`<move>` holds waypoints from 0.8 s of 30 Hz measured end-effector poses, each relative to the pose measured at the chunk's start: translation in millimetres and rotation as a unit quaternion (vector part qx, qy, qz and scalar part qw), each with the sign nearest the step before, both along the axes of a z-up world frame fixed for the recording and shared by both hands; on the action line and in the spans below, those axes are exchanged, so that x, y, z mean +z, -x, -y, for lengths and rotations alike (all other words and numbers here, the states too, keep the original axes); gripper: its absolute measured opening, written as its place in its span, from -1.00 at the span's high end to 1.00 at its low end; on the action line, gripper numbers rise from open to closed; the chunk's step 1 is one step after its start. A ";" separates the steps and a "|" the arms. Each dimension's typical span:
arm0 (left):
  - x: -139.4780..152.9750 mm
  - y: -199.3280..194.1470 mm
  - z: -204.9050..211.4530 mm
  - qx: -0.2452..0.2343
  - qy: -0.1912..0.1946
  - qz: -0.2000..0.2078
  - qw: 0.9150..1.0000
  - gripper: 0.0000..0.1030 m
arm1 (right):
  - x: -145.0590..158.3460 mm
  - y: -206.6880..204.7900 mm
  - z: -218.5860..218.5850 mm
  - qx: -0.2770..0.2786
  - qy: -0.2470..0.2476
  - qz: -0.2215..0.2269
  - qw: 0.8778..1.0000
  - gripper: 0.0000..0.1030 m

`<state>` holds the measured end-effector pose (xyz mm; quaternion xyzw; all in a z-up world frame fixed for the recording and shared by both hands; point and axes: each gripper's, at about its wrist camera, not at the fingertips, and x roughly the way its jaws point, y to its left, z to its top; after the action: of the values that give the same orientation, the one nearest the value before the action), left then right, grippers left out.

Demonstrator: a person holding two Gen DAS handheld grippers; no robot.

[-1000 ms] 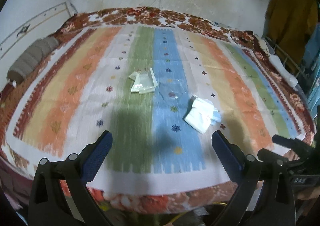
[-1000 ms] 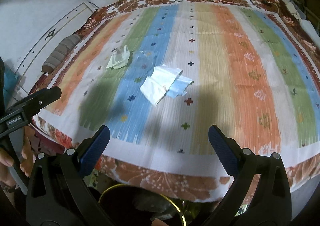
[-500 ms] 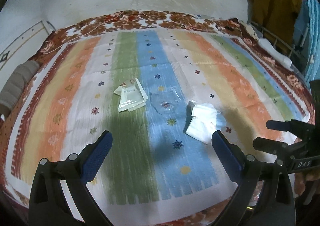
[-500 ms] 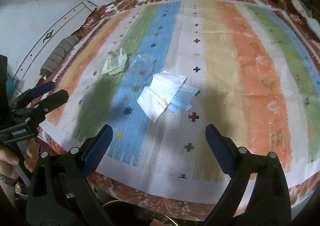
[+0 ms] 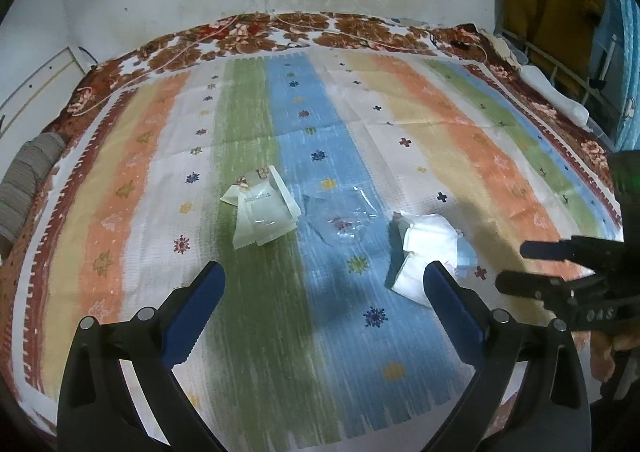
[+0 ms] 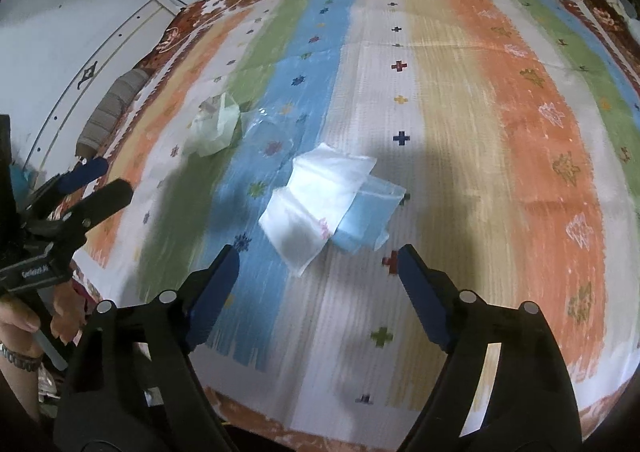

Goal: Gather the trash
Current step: 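Grasp the white tissue with the right tool while the left tool grasps the clear plastic container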

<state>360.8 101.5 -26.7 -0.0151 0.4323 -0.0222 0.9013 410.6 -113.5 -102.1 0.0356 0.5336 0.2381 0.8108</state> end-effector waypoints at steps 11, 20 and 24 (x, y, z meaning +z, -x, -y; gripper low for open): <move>-2.6 -41.3 -8.4 -0.037 -0.013 -0.003 0.999 -0.89 | -20.5 -36.6 -5.2 -0.004 0.004 -0.030 1.000 -0.21; -16.4 -94.7 -9.0 -0.076 -0.016 -0.028 0.997 -0.87 | -52.7 -65.8 -15.4 0.000 -0.003 -0.063 0.998 -0.02; -24.7 -116.6 8.6 -0.124 -0.056 -0.042 0.990 -0.86 | -59.7 -71.4 -17.9 0.010 -0.013 -0.074 0.997 0.11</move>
<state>477.4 92.8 -51.4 0.0879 0.4685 -0.1085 0.8724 482.0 -95.5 -161.7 0.0579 0.5893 0.2497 0.7662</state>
